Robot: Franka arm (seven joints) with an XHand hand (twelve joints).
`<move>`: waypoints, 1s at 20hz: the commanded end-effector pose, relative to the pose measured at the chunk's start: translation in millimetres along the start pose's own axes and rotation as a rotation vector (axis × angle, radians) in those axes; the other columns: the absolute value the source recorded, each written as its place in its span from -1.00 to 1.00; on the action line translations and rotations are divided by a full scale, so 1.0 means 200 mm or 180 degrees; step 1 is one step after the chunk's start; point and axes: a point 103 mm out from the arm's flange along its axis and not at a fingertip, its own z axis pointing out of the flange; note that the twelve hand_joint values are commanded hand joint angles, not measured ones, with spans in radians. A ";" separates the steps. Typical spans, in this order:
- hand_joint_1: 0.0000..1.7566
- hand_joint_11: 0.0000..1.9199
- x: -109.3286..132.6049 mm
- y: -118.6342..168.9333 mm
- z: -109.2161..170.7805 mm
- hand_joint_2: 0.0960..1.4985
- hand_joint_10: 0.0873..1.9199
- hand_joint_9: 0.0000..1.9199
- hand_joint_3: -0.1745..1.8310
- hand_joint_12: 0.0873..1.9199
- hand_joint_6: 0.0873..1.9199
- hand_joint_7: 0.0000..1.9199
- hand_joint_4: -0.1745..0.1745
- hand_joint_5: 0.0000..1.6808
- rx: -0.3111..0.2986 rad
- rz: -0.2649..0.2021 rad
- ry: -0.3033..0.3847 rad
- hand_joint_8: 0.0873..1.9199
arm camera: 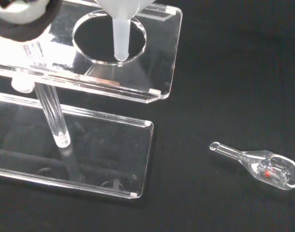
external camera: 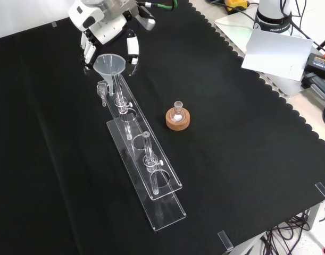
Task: Put the funnel back on the funnel stand.
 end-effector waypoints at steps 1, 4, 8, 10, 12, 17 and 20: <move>-0.14 -0.16 0.00 0.01 0.03 -0.07 -0.71 0.04 -0.29 0.20 -0.43 -0.27 0.23 0.01 0.0072 0.0014 -0.0008 -0.44; -0.16 -0.18 -0.01 0.02 0.05 -0.09 -0.69 -0.01 -0.30 0.21 -0.39 -0.33 0.11 -0.09 0.0129 0.0020 0.0009 -0.40; -0.22 -0.29 0.00 0.01 0.07 -0.15 -0.65 -0.12 -0.33 0.26 -0.41 -0.46 -0.12 -0.35 0.0158 -0.0003 0.0033 -0.37; -0.28 -0.39 0.00 0.00 0.07 -0.17 -0.61 -0.22 -0.37 0.31 -0.49 -0.55 -0.17 -0.45 0.0184 0.0016 0.0035 -0.35; -0.35 -0.46 0.01 -0.01 0.07 -0.18 -0.53 -0.32 -0.43 0.36 -0.61 -0.64 -0.19 -0.51 0.0197 0.0002 0.0038 -0.34; -0.49 -0.64 0.05 -0.05 0.06 -0.21 -0.34 -0.61 -0.61 0.48 -0.92 -0.84 -0.17 -0.61 0.0209 -0.0009 0.0037 -0.34; -0.53 -0.70 0.06 -0.09 0.05 -0.21 -0.29 -0.68 -0.67 0.52 -1.00 -0.89 -0.17 -0.62 0.0184 -0.0002 0.0023 -0.35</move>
